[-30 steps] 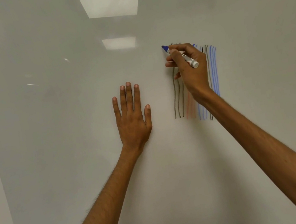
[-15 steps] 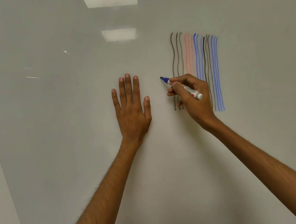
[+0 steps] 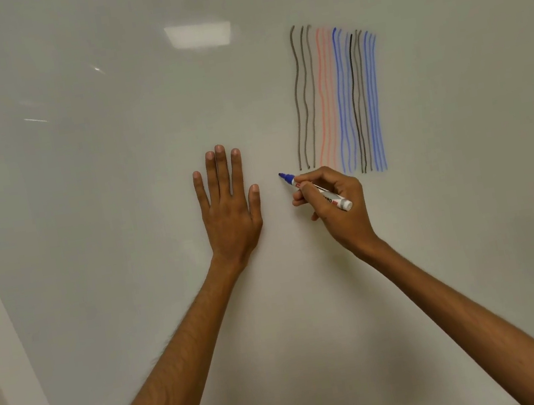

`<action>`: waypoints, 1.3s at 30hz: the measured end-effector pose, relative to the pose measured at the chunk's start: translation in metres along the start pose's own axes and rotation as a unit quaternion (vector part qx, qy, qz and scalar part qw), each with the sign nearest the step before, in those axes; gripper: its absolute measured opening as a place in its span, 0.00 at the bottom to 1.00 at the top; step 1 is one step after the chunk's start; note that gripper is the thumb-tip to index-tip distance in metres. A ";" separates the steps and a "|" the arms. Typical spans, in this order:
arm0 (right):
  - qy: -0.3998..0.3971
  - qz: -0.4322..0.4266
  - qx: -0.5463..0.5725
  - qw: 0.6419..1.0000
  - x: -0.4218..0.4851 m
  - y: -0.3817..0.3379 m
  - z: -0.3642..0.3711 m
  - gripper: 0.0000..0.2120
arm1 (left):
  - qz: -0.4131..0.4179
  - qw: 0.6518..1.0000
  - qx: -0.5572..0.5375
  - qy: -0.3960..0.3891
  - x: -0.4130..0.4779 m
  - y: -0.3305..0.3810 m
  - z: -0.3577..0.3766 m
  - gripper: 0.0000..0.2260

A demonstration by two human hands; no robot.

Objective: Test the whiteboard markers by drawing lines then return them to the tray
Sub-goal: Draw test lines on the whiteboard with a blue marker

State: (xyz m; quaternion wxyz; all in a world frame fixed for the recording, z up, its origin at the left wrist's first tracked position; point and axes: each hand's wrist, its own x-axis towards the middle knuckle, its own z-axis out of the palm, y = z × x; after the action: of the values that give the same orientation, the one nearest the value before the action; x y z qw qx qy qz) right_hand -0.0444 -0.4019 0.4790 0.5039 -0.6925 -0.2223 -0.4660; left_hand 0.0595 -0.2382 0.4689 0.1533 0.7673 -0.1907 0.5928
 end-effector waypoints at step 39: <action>-0.366 0.336 0.095 0.863 -0.297 0.064 0.139 0.08 | -0.192 0.806 -0.153 -0.538 -0.313 -0.102 -0.149 0.12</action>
State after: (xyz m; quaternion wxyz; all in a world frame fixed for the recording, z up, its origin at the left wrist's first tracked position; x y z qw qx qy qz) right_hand -0.0745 -0.2529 0.1807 0.5754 -0.7949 -0.1878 0.0414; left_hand -0.0894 -0.0448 0.2027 0.2520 0.9509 -0.1796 0.0067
